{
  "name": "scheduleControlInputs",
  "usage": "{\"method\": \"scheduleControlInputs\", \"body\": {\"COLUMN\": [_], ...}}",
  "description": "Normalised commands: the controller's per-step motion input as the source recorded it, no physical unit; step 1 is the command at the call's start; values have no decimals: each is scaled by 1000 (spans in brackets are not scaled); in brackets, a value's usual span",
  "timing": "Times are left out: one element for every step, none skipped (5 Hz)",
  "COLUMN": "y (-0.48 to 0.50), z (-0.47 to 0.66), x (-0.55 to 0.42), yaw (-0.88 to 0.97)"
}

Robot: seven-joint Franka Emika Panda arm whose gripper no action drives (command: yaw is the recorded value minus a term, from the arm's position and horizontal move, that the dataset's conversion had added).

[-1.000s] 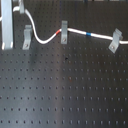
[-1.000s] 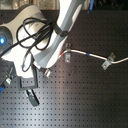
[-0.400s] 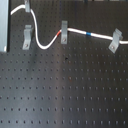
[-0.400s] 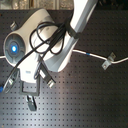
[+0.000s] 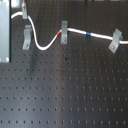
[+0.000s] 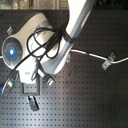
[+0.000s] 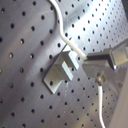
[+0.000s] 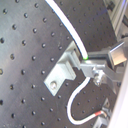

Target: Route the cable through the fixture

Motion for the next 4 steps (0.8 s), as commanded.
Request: {"method": "scheduleControlInputs", "body": {"y": [111,174,203,227], "z": [287,404,368,358], "x": [-343,-304,-224,-231], "yaw": [-363,-291,-231,-169]}}
